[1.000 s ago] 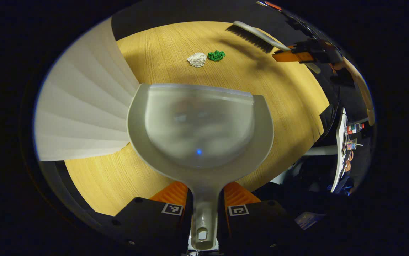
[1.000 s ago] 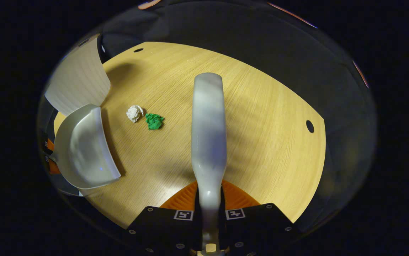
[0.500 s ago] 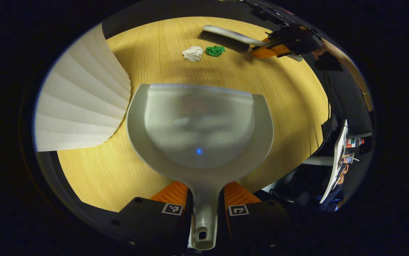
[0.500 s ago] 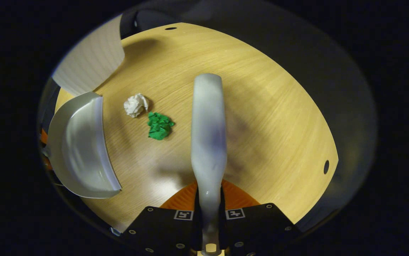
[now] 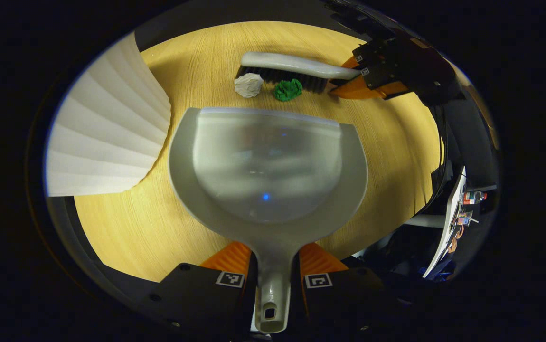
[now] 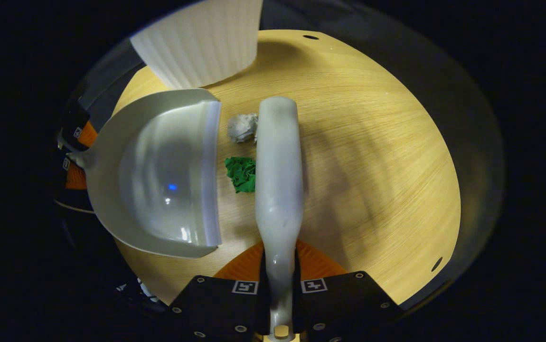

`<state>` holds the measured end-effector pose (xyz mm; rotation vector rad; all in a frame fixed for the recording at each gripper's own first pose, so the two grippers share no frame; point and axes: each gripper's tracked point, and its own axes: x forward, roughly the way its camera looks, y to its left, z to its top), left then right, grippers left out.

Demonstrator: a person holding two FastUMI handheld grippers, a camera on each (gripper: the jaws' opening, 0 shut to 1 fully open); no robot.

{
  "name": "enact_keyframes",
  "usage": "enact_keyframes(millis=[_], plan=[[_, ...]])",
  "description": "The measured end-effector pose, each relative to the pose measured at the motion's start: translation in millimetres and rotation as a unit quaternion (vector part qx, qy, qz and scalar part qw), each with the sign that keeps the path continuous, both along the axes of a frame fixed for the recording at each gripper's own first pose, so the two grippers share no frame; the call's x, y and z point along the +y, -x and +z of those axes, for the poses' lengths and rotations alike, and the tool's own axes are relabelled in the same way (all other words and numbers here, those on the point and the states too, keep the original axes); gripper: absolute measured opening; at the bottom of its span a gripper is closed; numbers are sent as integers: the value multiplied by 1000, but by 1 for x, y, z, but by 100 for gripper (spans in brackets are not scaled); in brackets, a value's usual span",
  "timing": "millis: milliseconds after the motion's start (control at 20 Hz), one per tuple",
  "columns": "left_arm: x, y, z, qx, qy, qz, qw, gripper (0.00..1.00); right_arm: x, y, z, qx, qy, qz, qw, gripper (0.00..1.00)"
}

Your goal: Pick up the small broom and dustpan from the desktop, sweep the trash into the dustpan with the broom, and then empty the trash into the garbage bin.

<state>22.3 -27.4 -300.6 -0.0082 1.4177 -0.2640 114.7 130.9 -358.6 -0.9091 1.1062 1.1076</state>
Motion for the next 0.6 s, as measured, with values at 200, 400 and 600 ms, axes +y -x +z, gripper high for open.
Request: enact_keyframes(millis=[200, 400, 600], plan=[[-2, -1, -2, -4, 2, 6, 1000, 32, 3, 32, 3, 30, 8, 42, 999, 18], [-1, -4, -6, -20, 5, 2, 1000, 32, 1, 25, 7, 29, 9, 29, 999, 18], [-4, -19, -16, -66, 13, 6, 998, 31, -2, 8, 9, 20, -14, -54, 998, 18]])
